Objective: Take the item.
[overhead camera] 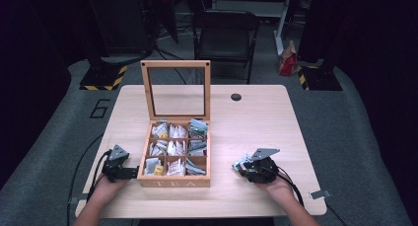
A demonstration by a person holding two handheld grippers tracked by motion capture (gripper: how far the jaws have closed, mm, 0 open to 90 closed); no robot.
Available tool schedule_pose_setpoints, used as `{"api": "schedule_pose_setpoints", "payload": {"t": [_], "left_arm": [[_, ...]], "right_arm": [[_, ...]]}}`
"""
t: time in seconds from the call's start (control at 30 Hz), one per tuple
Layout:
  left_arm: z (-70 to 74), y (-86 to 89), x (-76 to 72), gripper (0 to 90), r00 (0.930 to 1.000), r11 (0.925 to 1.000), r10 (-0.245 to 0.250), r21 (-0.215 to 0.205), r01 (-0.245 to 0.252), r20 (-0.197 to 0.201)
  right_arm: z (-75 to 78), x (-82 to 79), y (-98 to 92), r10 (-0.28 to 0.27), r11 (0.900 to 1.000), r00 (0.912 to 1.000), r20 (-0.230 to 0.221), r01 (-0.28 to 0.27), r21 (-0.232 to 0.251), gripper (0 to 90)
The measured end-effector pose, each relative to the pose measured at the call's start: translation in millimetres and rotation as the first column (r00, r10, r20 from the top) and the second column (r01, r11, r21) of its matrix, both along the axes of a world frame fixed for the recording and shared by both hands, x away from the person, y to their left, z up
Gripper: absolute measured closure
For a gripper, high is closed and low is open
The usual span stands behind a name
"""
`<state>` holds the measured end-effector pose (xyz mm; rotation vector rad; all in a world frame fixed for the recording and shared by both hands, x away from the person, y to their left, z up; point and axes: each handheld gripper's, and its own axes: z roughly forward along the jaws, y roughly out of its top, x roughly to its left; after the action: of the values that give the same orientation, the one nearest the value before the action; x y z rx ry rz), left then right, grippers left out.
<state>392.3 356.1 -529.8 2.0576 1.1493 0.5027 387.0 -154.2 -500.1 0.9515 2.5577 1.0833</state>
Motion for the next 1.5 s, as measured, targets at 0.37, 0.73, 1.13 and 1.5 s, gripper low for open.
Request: {"api": "schedule_pose_setpoints", "payload": {"t": [0.37,0.73,1.13,1.5], "left_arm": [[0.0,0.0,0.0,15.8,1.0000,1.0000,0.000,0.000,0.000,0.001],[0.0,0.0,0.0,15.8,1.0000,1.0000,0.001,0.000,-0.001,0.001],[0.0,0.0,0.0,15.8,1.0000,1.0000,0.000,0.000,0.000,0.000],[0.0,0.0,0.0,15.8,1.0000,1.0000,0.000,0.000,0.000,0.001]], "right_arm": [[9.5,1.3,1.2,-0.028,1.000,0.9996,0.000,0.028,0.011,47.3],[27.9,2.0,-9.9,-0.068,0.997,0.9971,0.035,0.066,0.050,44.7],[36.1,2.3,-28.8,-0.127,0.989,0.9903,0.056,0.122,0.086,44.5],[29.9,2.7,-41.2,-0.197,0.978,0.9775,0.075,0.190,0.088,45.7]]}}
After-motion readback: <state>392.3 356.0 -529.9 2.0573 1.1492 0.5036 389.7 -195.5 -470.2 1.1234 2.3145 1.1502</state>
